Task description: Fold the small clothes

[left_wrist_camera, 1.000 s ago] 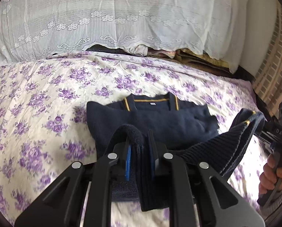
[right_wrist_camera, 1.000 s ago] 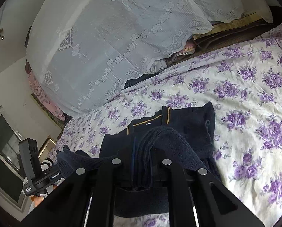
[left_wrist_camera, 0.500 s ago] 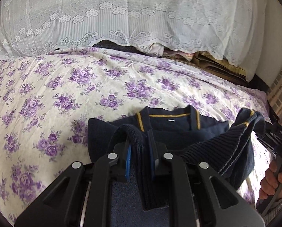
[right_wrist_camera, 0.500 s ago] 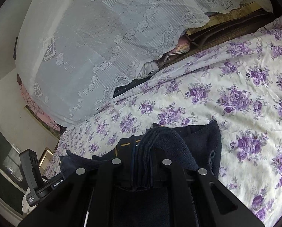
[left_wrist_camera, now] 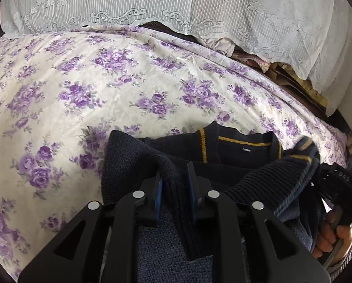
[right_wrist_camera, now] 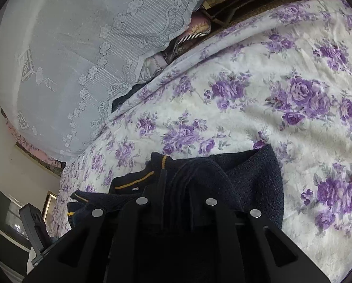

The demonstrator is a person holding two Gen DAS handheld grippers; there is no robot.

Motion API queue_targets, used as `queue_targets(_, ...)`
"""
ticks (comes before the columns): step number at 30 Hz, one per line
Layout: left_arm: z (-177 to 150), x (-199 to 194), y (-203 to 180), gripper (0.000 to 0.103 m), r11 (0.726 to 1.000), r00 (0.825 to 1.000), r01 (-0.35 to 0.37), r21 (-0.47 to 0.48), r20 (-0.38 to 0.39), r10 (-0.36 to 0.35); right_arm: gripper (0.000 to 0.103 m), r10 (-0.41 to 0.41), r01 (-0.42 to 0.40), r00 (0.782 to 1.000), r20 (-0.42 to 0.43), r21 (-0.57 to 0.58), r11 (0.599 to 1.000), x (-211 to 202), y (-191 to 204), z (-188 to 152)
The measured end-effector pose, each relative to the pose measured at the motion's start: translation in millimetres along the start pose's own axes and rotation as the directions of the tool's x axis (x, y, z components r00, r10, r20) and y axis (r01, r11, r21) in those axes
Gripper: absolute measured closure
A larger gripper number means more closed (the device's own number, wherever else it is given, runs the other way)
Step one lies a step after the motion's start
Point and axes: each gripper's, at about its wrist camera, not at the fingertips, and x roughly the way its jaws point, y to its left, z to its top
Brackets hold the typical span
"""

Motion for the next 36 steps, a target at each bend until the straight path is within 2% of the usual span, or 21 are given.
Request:
queue_targets(2, 1, -7, 0, 0.079, 1.0, 1.0, 0.025, 0.001, 0.004, -0.025, 0.069, 0.022, -0.021, 0.999, 0.031, -0.024, 0.999, -9, 6, 1)
queue_targets(4, 4, -25, 2, 0.06, 0.998, 0.996, 0.068, -0.019, 0.056, -0.067, 0.052, 0.028, -0.023, 0.994, 0.106, -0.039, 0.999, -25, 11, 1)
queue_targets(5, 6, -34, 3, 0.054, 0.996, 0.993, 0.087, -0.027, 0.086, -0.084, 0.049, 0.035, -0.025, 0.987, 0.158, -0.059, 0.998, -37, 16, 2)
queue_targets(6, 8, -42, 4, 0.04, 0.995, 0.989, 0.096, -0.037, 0.118, -0.091, 0.045, 0.041, -0.025, 0.978, 0.202, -0.082, 0.996, -48, 22, 3)
queue_targets(7, 10, -54, 5, 0.023, 0.997, 0.984, 0.054, -0.048, 0.173, -0.045, 0.045, 0.044, -0.022, 0.971, 0.235, -0.098, 0.995, -57, 26, 3)
queue_targets(8, 11, -62, 7, 0.02, 0.999, 0.976, 0.011, -0.053, 0.216, 0.001, 0.045, 0.044, -0.016, 0.965, 0.258, -0.111, 0.994, -63, 28, 4)
queue_targets(10, 13, -69, 7, 0.02, 0.998, 0.967, -0.049, -0.05, 0.246, 0.06, 0.045, 0.043, -0.004, 0.957, 0.286, -0.134, 0.991, -71, 33, 2)
queue_targets(13, 13, -61, 3, 0.02, 0.998, 0.98, 0.04, -0.051, 0.195, -0.029, 0.056, 0.064, -0.019, 0.968, 0.244, -0.18, 0.984, -64, 45, -1)
queue_targets(15, 14, -54, -10, 0.02, 0.999, 0.983, 0.042, -0.006, 0.181, -0.04, 0.058, 0.074, -0.028, 0.977, 0.198, -0.224, 0.974, -49, 59, -4)
queue_targets(18, 18, -19, -39, 0.019, 0.991, 0.99, -0.082, 0.11, 0.123, 0.068, 0.058, 0.021, 0.002, 0.997, 0.08, -0.277, 0.961, -11, 72, -4)
queue_targets(21, 17, 16, -25, 0.019, 0.977, 0.978, -0.207, 0.058, 0.012, 0.207, 0.059, -0.189, 0.2, 0.979, 0.075, -0.205, 0.958, 17, 44, 3)
queue_targets(22, 15, 28, -11, 0.016, 0.973, 0.972, -0.23, 0.033, -0.043, 0.231, 0.068, -0.232, 0.239, 0.971, 0.062, -0.149, 0.96, 21, 26, 6)
queue_targets(23, 13, 33, 0, 0.012, 0.974, 0.971, -0.228, 0.008, -0.068, 0.228, 0.076, -0.186, 0.187, 0.982, 0.025, -0.05, 0.981, 21, 5, 10)
queue_targets(24, 14, 34, 9, 0.009, 0.972, 0.97, -0.235, -0.029, -0.078, 0.232, 0.091, -0.151, 0.15, 0.988, 0.02, 0.028, 0.988, 15, -9, 14)
queue_targets(25, 15, 31, 19, 0.009, 0.969, 0.971, -0.233, -0.079, -0.082, 0.226, 0.095, -0.151, 0.15, 0.988, 0.018, 0.04, 0.988, 11, -14, 16)
queue_targets(26, 16, 28, 24, 0.009, 0.965, 0.968, -0.246, -0.095, -0.076, 0.239, 0.094, -0.158, 0.157, 0.987, 0.031, 0.025, 0.987, 7, -14, 16)
queue_targets(27, 15, 24, 26, 0.009, 0.96, 0.964, -0.261, -0.098, -0.068, 0.255, 0.079, -0.208, 0.208, 0.976, 0.06, 0.015, 0.978, 0, -12, 14)
queue_targets(28, 13, 19, 26, 0.011, 0.959, 0.963, -0.267, -0.096, -0.055, 0.262, 0.075, -0.214, 0.215, 0.973, 0.087, 0.006, 0.977, -7, -8, 11)
queue_targets(32, 4, -13, 9, 0.012, 0.978, 0.978, -0.203, -0.041, 0.031, 0.204, 0.073, -0.073, 0.1, 0.986, 0.151, -0.185, 0.978, -37, 41, -7)
queue_targets(34, -5, -26, -10, 0.012, 0.991, 0.99, -0.131, 0.019, 0.059, 0.13, 0.062, -0.005, 0.04, 0.991, 0.133, -0.262, 0.964, -45, 65, -23)
queue_targets(36, -14, -27, -25, 0.011, 0.993, 0.996, -0.084, 0.085, 0.047, 0.08, 0.061, 0.034, -0.02, 0.999, 0.037, -0.319, 0.947, -41, 81, -46)
